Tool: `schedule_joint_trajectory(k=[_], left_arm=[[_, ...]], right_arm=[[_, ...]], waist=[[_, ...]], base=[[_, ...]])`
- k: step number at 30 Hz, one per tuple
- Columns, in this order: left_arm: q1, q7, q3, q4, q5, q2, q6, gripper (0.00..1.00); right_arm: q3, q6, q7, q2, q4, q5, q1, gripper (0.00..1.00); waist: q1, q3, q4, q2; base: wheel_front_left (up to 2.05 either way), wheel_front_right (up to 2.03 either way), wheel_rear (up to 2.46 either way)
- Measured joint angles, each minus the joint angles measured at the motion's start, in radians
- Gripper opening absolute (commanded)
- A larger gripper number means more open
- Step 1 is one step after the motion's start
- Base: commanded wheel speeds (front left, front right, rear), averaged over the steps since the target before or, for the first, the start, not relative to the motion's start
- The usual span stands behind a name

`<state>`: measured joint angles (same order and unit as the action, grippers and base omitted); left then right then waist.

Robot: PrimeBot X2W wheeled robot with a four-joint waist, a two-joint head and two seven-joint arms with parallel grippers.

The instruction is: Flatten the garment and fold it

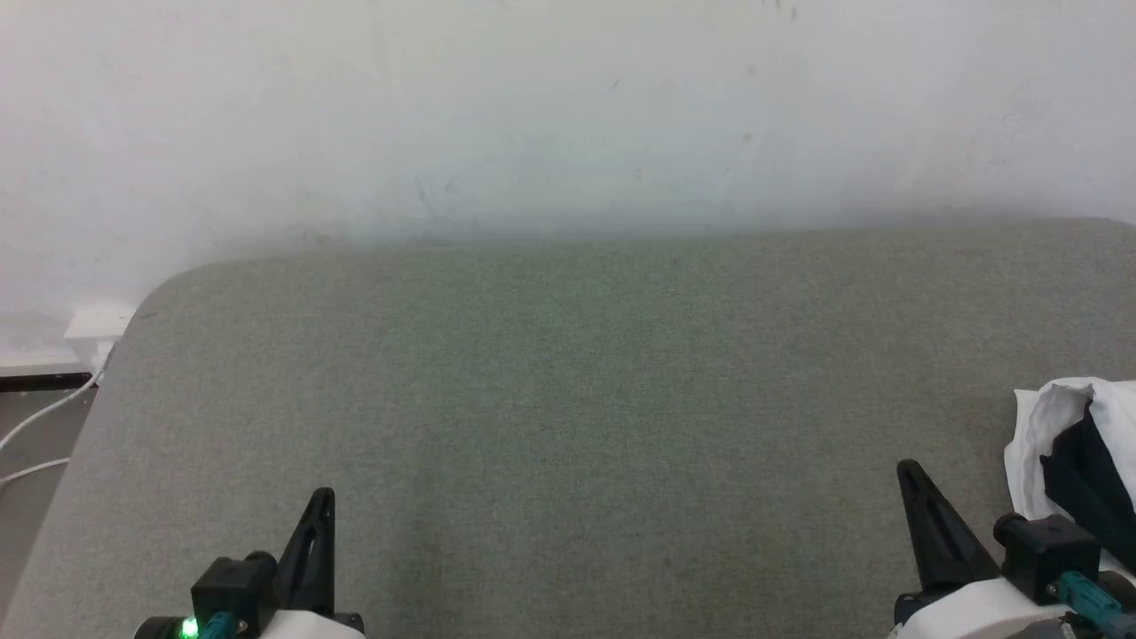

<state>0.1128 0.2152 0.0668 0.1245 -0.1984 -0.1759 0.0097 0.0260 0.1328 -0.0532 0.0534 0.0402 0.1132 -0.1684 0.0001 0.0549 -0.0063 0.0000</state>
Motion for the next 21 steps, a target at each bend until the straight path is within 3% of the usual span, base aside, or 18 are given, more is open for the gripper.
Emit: schedule_joint_trajectory(k=[21], left_arm=[[-0.018, -0.043, -0.012, -0.022, 0.035, 0.024, 0.0, 0.0]], right_arm=[[-0.004, 0.0, 0.009, 0.0, -0.009, -0.02, 0.027, 0.0]], waist=[[0.0001, -0.011, 0.001, 0.0]], base=[[0.0, 0.0, 0.0]])
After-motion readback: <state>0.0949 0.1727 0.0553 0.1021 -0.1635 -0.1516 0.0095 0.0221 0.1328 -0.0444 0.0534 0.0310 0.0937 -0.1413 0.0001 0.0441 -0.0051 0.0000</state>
